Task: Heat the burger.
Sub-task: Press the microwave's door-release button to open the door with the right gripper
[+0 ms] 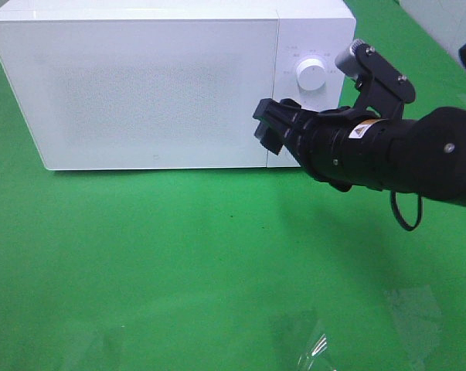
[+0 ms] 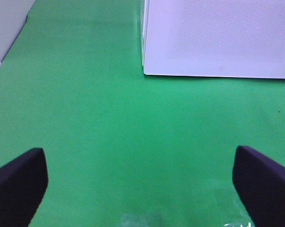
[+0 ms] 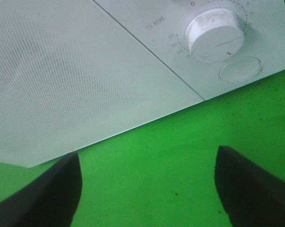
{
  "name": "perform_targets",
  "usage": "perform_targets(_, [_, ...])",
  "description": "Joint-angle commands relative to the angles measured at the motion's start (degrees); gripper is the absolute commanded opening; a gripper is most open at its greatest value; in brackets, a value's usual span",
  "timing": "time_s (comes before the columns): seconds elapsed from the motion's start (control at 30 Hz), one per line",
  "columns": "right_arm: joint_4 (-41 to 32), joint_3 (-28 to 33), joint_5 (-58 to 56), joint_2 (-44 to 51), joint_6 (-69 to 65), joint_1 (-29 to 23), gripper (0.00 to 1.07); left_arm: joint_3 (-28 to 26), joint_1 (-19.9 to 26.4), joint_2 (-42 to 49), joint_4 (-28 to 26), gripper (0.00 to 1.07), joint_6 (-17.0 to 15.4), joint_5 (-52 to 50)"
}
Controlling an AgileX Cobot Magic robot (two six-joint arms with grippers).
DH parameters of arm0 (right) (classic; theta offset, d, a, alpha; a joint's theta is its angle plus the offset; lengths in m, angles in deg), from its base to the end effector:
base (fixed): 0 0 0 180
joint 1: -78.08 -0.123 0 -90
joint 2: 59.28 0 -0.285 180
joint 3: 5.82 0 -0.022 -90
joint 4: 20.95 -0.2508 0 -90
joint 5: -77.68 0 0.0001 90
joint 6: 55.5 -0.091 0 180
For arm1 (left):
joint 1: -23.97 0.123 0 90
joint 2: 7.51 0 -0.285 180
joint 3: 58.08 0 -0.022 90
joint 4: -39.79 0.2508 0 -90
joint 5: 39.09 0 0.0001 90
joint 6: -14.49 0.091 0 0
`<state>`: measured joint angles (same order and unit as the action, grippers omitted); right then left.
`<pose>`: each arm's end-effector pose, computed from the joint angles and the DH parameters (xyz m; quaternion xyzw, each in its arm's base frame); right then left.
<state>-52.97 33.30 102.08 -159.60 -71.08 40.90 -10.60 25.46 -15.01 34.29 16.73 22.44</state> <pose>0.2581 0.1708 0.1848 0.1163 0.8477 0.2641 0.4452 -0.0084 -0.0079 0.2817 0.0083 0.8494 -0.0308 0.5268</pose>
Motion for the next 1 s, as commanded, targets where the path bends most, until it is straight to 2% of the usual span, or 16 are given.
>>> perform_targets(0.03, [0.9, -0.1, -5.7, 2.3, 6.4, 1.9, 0.74, 0.1, 0.2, 0.9, -0.2, 0.99, -0.2, -0.3])
perform_targets(0.13, [2.3, -0.1, -13.5, 6.0, 12.7, 5.6, 0.74, 0.1, 0.2, 0.9, -0.2, 0.99, -0.2, -0.3])
perform_targets(0.23, [4.5, -0.1, -16.6, 7.9, 13.3, 7.2, 0.74, 0.1, 0.2, 0.9, -0.2, 0.99, -0.2, -0.3])
perform_targets(0.3, [10.5, -0.1, -22.3, 12.0, 12.6, 10.7, 0.74, 0.1, 0.2, 0.9, -0.2, 0.99, -0.2, -0.3])
perform_targets(0.43, [14.6, -0.1, -27.7, 16.0, 12.6, 12.3, 0.74, 0.1, 0.2, 0.9, -0.2, 0.99, -0.2, -0.3])
perform_targets(0.6, [20.0, -0.1, -34.9, 21.8, 12.0, 12.4, 0.74, 0.1, 0.2, 0.9, -0.2, 0.99, -0.2, -0.3])
perform_targets(0.67, [23.4, -0.1, -42.8, 26.8, 11.9, 12.4, 0.74, 0.1, 0.2, 0.9, -0.2, 0.99, -0.2, -0.3])
perform_targets(1.0, [24.1, -0.1, -57.1, 36.2, 12.0, 12.3, 0.74, 0.1, 0.2, 0.9, -0.2, 0.99, -0.2, -0.3])
